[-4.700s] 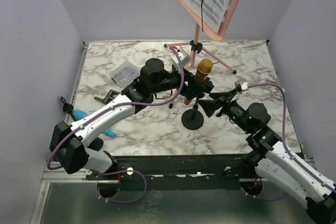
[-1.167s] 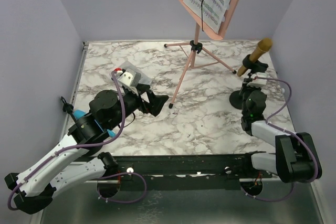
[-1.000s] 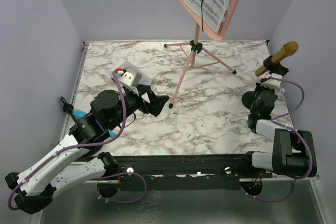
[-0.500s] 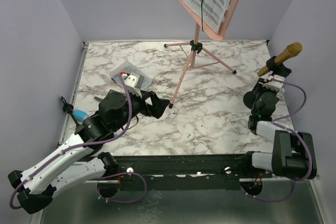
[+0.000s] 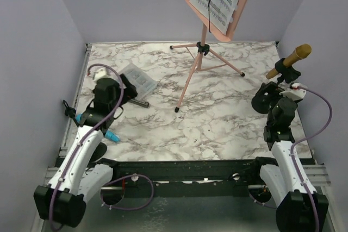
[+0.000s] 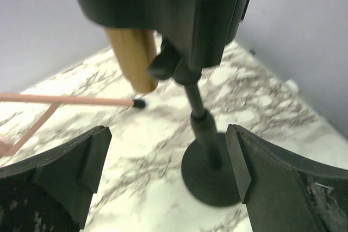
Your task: Set up the instrument practice props
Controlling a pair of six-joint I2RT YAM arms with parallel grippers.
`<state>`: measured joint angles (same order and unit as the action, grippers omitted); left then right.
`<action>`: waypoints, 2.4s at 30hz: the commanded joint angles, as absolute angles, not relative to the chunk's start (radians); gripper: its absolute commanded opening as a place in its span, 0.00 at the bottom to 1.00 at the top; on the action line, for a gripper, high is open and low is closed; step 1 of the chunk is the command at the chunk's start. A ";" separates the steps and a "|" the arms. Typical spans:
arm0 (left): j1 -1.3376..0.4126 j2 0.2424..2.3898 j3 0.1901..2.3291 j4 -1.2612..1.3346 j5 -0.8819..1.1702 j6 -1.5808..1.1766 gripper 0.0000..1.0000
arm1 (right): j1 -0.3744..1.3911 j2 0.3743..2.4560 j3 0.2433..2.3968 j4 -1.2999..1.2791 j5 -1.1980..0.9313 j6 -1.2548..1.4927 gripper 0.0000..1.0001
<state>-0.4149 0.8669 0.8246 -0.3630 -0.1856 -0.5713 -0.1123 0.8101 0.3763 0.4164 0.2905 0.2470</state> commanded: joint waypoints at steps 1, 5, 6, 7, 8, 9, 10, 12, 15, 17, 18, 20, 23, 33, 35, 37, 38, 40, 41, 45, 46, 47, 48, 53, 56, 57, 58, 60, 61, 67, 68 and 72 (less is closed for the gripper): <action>-0.056 0.929 0.814 -0.514 -0.186 -0.723 0.99 | -0.111 0.703 0.416 0.045 0.129 0.405 1.00; 0.215 1.022 0.831 -0.542 -0.228 -0.787 0.99 | -0.112 0.645 0.426 -0.086 -0.019 0.446 1.00; 0.254 1.043 0.829 -0.542 -0.273 -0.808 0.99 | -0.111 0.632 0.422 -0.091 -0.062 0.448 1.00; 0.284 1.071 0.827 -0.544 -0.339 -0.827 0.99 | -0.110 0.623 0.418 -0.093 -0.092 0.452 1.00; 0.306 1.089 0.820 -0.543 -0.417 -0.851 0.99 | -0.109 0.621 0.416 -0.098 -0.125 0.455 1.00; 0.326 1.109 0.813 -0.554 -0.461 -0.894 0.99 | -0.108 0.622 0.418 -0.106 -0.147 0.456 1.00; 0.354 1.128 0.815 -0.575 -0.447 -0.935 0.99 | -0.104 0.626 0.423 -0.115 -0.161 0.455 1.00; 0.399 1.146 0.802 -0.583 -0.407 -0.978 0.99 | -0.090 0.627 0.434 -0.128 -0.183 0.453 1.00; 0.428 1.167 0.737 -0.512 -0.444 -1.002 0.99 | -0.071 0.628 0.460 -0.143 -0.224 0.455 1.00; 0.459 1.193 0.678 -0.409 -0.374 -0.970 0.99 | -0.063 0.635 0.489 -0.159 -0.256 0.453 1.00; 0.482 1.215 0.669 -0.357 -0.296 -0.950 0.99 | -0.059 0.636 0.504 -0.169 -0.268 0.448 1.00; 0.486 1.257 0.683 -0.359 -0.236 -0.934 0.99 | -0.051 0.633 0.526 -0.186 -0.286 0.440 1.00; 0.486 1.240 0.657 -0.401 -0.307 -0.965 0.99 | -0.047 0.634 0.554 -0.213 -0.305 0.432 1.00; 0.485 1.291 0.615 -0.306 -0.176 -0.957 0.98 | -0.021 0.663 0.599 -0.251 -0.412 0.463 1.00; 0.482 1.334 0.631 -0.298 -0.139 -0.942 0.93 | -0.012 0.655 0.614 -0.271 -0.414 0.472 1.00; 0.458 1.348 0.642 -0.298 -0.138 -0.933 0.83 | -0.003 0.638 0.627 -0.283 -0.421 0.485 1.00; 0.428 1.344 0.642 -0.297 -0.152 -0.934 0.78 | 0.000 0.633 0.632 -0.292 -0.423 0.490 1.00; 0.343 1.333 0.640 -0.296 -0.191 -0.944 0.70 | 0.000 0.633 0.648 -0.304 -0.437 0.497 1.00; 0.298 1.332 0.635 -0.297 -0.217 -0.958 0.67 | 0.000 0.636 0.655 -0.308 -0.443 0.500 1.00; 0.173 1.304 0.569 -0.301 -0.272 -1.067 0.37 | 0.000 0.640 0.673 -0.316 -0.447 0.485 1.00; 0.149 1.291 0.557 -0.301 -0.277 -1.089 0.31 | 0.000 0.643 0.679 -0.320 -0.456 0.477 1.00; 0.118 1.270 0.546 -0.306 -0.276 -1.107 0.24 | 0.020 0.647 0.684 -0.326 -0.466 0.466 1.00; 0.078 1.247 0.536 -0.311 -0.276 -1.138 0.20 | 0.024 0.654 0.685 -0.330 -0.471 0.456 1.00; -0.249 1.187 0.502 -0.322 -0.319 -1.372 0.12 | 0.115 0.715 0.647 -0.285 -0.454 0.426 1.00; -0.446 1.268 0.549 -0.316 -0.360 -1.480 0.10 | 0.296 0.768 0.647 -0.259 -0.317 0.425 1.00; -0.476 1.310 0.583 -0.307 -0.357 -1.479 0.10 | 0.368 0.791 0.654 -0.252 -0.258 0.425 1.00; -0.495 1.362 0.624 -0.307 -0.359 -1.464 0.10 | 0.422 0.813 0.662 -0.248 -0.212 0.427 1.00; -0.500 1.446 0.694 -0.301 -0.347 -1.387 0.13 | 0.504 0.846 0.675 -0.231 -0.151 0.436 1.00; -0.500 1.483 0.729 -0.298 -0.331 -1.340 0.16 | 0.524 0.856 0.676 -0.223 -0.146 0.443 1.00; -0.460 1.456 0.810 -0.406 -0.273 -1.190 0.98 | 0.536 0.891 0.642 -0.174 -0.162 0.462 1.00; -0.427 1.422 0.817 -0.446 -0.274 -1.150 0.99 | 0.537 0.895 0.640 -0.173 -0.162 0.457 1.00; -0.195 1.236 0.876 -0.642 -0.321 -0.902 0.99 | 0.538 0.903 0.634 -0.169 -0.164 0.432 1.00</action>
